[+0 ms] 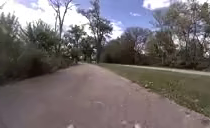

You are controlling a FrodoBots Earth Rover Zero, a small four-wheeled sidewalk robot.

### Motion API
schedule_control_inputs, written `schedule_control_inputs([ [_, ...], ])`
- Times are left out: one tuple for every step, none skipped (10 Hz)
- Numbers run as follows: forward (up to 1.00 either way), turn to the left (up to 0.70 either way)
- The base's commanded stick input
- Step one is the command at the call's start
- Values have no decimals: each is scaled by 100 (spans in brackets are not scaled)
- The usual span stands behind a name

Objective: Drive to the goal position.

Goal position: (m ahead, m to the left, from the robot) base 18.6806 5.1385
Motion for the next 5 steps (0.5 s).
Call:
schedule_control_inputs([
  [100,0],
  [100,2],
  [100,12],
  [100,35],
  [100,40],
])
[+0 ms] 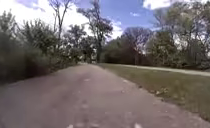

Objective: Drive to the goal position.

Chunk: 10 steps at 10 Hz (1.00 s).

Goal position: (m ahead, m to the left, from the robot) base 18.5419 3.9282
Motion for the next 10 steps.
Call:
schedule_control_inputs([
  [100,40],
  [100,40],
  [100,40],
  [100,26],
  [100,0],
  [100,0],
  [100,0],
  [100,0],
  [100,0],
  [100,0],
])
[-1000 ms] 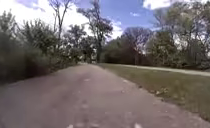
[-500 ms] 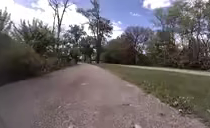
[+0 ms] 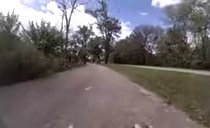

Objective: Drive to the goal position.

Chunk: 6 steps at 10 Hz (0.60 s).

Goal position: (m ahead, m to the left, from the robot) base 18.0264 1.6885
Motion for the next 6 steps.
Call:
schedule_control_inputs([
  [100,0],
  [100,0],
  [100,0],
  [100,0],
  [100,0],
  [100,0],
])
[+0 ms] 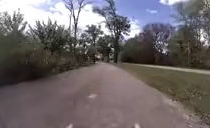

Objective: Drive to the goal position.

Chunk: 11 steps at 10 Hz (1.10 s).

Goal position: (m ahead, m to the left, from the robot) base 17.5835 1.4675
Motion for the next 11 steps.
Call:
schedule_control_inputs([
  [100,0],
  [100,0],
  [100,0],
  [100,0],
  [100,0],
  [100,0],
  [100,0],
  [100,0],
  [100,0],
  [100,0],
  [100,21],
])
